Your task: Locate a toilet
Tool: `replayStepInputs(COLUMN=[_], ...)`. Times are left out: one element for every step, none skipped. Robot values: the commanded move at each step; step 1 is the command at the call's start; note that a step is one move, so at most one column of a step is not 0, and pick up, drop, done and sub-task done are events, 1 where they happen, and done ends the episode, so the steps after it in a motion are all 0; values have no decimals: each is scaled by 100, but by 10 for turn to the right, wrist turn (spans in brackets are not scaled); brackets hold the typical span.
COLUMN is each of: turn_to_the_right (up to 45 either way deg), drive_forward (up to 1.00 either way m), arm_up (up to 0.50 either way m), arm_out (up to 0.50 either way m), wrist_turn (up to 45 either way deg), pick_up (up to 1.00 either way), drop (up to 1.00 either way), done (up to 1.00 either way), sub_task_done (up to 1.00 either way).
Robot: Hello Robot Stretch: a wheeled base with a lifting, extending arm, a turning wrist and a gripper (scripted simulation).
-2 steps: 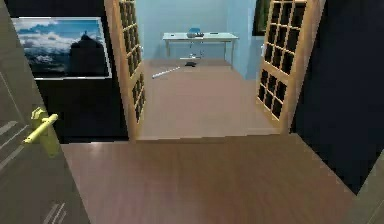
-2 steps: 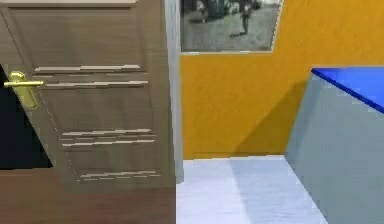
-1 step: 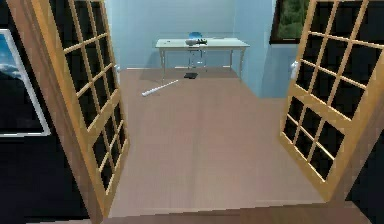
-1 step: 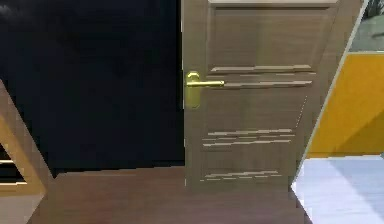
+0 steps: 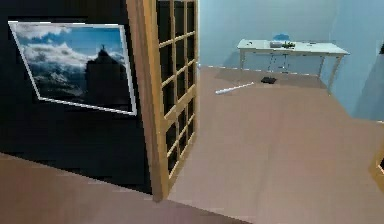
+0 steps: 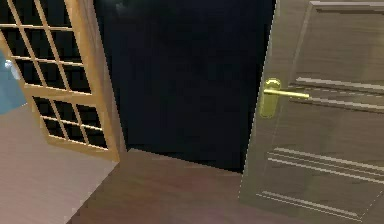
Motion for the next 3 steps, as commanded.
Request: replayStepInputs(turn_to_the_right=[0, -150, 0], drive_forward=[10, 0, 25], arm_up=[0, 0, 0], arm_out=[0, 0, 0], wrist_turn=[0, 0, 0], pick_up=[0, 0, 0], drop=[0, 0, 0], done=[0, 0, 0], sub_task_done=[0, 0, 0])
